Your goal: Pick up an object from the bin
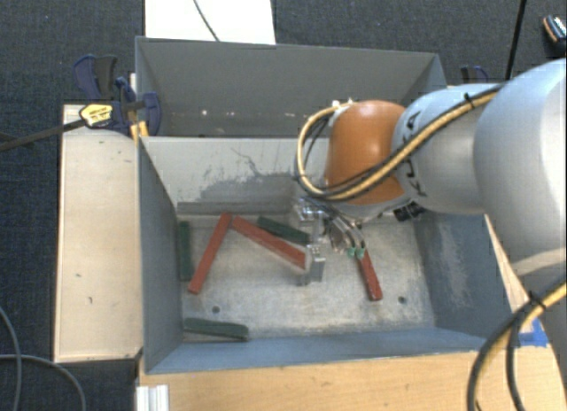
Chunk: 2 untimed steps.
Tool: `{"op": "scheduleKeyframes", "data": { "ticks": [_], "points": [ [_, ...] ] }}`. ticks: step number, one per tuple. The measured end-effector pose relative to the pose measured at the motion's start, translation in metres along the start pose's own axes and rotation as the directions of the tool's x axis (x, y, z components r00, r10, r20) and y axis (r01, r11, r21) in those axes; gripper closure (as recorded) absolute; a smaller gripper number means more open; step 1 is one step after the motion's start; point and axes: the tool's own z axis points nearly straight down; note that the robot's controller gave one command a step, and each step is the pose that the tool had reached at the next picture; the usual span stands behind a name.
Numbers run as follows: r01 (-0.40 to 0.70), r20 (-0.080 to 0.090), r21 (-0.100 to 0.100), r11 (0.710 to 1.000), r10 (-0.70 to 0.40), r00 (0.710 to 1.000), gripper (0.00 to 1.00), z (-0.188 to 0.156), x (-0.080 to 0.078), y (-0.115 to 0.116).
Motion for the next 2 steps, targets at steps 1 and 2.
{"op": "scheduleKeyframes", "data": {
  "ticks": [1, 2],
  "points": [
    [-0.126, 0.000, 0.001, 0.992, 0.126, 0.992, 0.00, -0.003, 0.067, -0.006],
    [-0.262, 0.009, -0.003, 0.965, 0.262, 0.965, 0.00, -0.004, 0.000, 0.034]
  ]
}}
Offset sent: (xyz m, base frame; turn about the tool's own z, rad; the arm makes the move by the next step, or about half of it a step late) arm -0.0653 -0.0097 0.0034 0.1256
